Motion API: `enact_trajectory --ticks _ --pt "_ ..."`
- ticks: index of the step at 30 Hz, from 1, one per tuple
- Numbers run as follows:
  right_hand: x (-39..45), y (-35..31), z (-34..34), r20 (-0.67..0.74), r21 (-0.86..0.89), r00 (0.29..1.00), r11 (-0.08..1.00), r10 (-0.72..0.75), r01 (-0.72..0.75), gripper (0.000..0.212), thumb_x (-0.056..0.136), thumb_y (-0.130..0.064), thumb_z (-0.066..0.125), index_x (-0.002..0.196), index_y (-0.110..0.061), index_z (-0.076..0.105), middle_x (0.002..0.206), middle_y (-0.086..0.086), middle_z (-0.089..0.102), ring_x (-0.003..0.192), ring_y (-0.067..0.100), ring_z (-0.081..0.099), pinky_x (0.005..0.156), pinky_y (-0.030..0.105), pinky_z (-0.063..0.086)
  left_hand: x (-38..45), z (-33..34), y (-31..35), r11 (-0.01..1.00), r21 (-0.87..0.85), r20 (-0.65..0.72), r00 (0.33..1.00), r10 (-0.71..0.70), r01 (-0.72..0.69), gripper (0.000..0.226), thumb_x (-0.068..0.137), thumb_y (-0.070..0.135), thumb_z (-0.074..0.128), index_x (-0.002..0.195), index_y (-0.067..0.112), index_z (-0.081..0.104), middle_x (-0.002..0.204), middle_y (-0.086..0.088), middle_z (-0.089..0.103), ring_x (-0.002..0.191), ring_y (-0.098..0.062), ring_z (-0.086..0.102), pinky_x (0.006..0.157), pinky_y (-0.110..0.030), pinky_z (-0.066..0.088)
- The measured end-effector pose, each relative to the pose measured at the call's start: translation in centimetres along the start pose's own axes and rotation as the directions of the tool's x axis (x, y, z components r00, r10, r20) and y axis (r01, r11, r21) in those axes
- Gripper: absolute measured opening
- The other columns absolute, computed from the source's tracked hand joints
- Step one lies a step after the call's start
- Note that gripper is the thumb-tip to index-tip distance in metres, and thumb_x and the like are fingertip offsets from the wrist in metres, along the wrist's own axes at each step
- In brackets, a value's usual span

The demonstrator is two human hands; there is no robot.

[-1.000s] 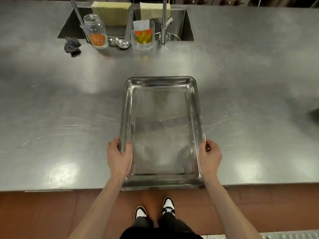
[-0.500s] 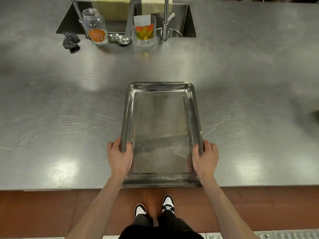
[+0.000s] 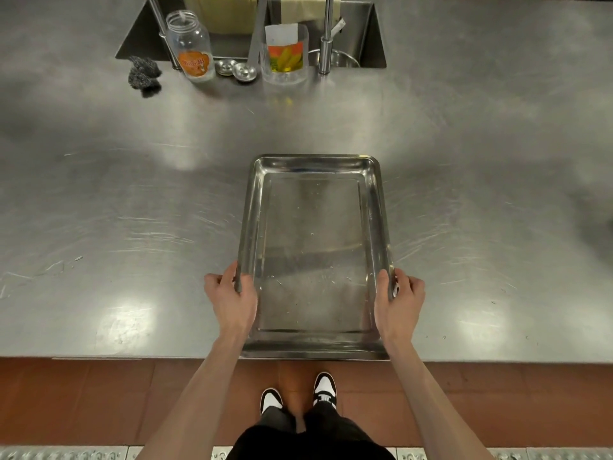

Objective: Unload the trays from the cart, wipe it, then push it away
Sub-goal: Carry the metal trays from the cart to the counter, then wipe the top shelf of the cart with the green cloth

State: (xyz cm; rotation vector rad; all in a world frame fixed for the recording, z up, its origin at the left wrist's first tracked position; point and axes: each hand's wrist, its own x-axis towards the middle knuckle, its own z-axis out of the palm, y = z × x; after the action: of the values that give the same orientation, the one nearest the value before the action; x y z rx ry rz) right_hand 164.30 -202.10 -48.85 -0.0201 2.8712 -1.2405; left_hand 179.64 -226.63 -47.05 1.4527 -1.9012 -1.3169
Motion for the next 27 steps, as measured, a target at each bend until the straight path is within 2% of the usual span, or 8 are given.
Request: enact_trajectory --ticks 6,10,12,13,15,19,22,27 --pt "0.2 0.2 0.3 -0.017 0.044 1.000 0.999 0.025 -0.024 0.061 0.099 -0.059 0.043 0.127 -0.011 0.068 0.119 0.003 0.054 0.107 0.017 0.054 0.091 0.026 0.043 0.3 -0.1 -0.6 1.000 -0.011 0.048 0.999 -0.001 0.002 0.044 0.105 0.028 0.052 0.144 0.009 0.061 0.124 -0.004 0.039 0.112 -0.023 0.058 0.104 -0.030 0.048" --pt "1.0 -0.3 -0.3 0.016 0.123 0.996 0.989 0.085 -0.086 0.045 0.104 -0.048 0.048 0.124 -0.012 0.068 0.118 0.007 0.059 0.101 0.015 0.053 0.087 0.029 0.043 0.7 -0.9 0.1 0.999 -0.022 0.125 0.991 -0.038 0.041 0.038 0.108 0.022 0.047 0.134 0.000 0.063 0.131 -0.015 0.042 0.111 -0.002 0.057 0.096 -0.016 0.045" --pt "1.2 -0.7 -0.6 0.031 0.199 0.994 0.974 0.107 -0.111 0.046 0.107 -0.045 0.045 0.132 -0.010 0.061 0.119 0.009 0.061 0.107 0.020 0.058 0.093 0.033 0.047 0.7 -1.6 0.3 0.998 -0.053 0.155 0.988 -0.019 0.028 0.039 0.109 0.025 0.046 0.131 -0.003 0.062 0.133 -0.025 0.046 0.116 -0.014 0.060 0.100 -0.031 0.048" --pt "1.2 -1.0 -0.9 0.035 0.246 0.993 0.963 0.109 -0.114 0.050 0.108 -0.046 0.042 0.140 -0.010 0.054 0.121 0.009 0.062 0.110 0.021 0.060 0.095 0.033 0.048 0.5 -2.1 0.5 0.997 -0.075 0.150 0.989 -0.007 0.018 0.041 0.110 0.031 0.046 0.138 0.004 0.060 0.137 -0.017 0.047 0.117 -0.016 0.059 0.102 -0.027 0.047" --pt "0.9 -1.7 -1.7 0.033 0.322 0.996 0.942 0.084 -0.090 0.056 0.109 -0.049 0.035 0.152 -0.013 0.041 0.134 0.007 0.060 0.121 0.019 0.059 0.102 0.032 0.047 -0.1 -3.3 1.4 0.990 -0.136 0.113 0.993 0.038 -0.022 0.046 0.111 0.042 0.045 0.151 0.020 0.051 0.146 0.004 0.048 0.118 0.001 0.055 0.097 -0.006 0.039" --pt "0.9 -4.4 -3.8 -0.013 0.404 0.996 0.911 -0.090 0.088 0.057 0.111 -0.053 0.025 0.154 -0.021 0.041 0.155 -0.005 0.049 0.141 0.007 0.045 0.119 0.028 0.037 -0.9 -5.7 4.9 0.952 -0.237 0.013 0.979 0.204 -0.195 0.047 0.112 0.041 0.041 0.155 0.024 0.049 0.154 0.013 0.052 0.124 0.028 0.045 0.095 0.007 0.033" --pt "1.7 -8.5 -5.7 -0.052 0.514 0.966 0.822 -0.255 0.245 0.061 0.109 -0.060 0.022 0.157 -0.026 0.039 0.158 -0.015 0.045 0.147 0.000 0.038 0.117 0.012 0.029 -1.1 -7.7 8.7 0.902 -0.298 -0.100 0.950 0.294 -0.311 0.051 0.110 0.045 0.038 0.156 0.025 0.049 0.156 0.015 0.053 0.139 0.015 0.045 0.109 -0.002 0.034" --pt "3.6 -18.5 -8.1 -0.140 0.700 0.835 0.543 -0.532 0.463 0.052 0.113 -0.033 0.019 0.159 -0.017 0.037 0.162 -0.001 0.043 0.153 0.017 0.036 0.126 0.033 0.026 -0.9 -12.2 15.0 0.791 -0.374 -0.314 0.868 0.384 -0.485 0.059 0.107 0.056 0.035 0.157 0.026 0.045 0.158 0.016 0.051 0.148 -0.001 0.043 0.126 -0.032 0.033"
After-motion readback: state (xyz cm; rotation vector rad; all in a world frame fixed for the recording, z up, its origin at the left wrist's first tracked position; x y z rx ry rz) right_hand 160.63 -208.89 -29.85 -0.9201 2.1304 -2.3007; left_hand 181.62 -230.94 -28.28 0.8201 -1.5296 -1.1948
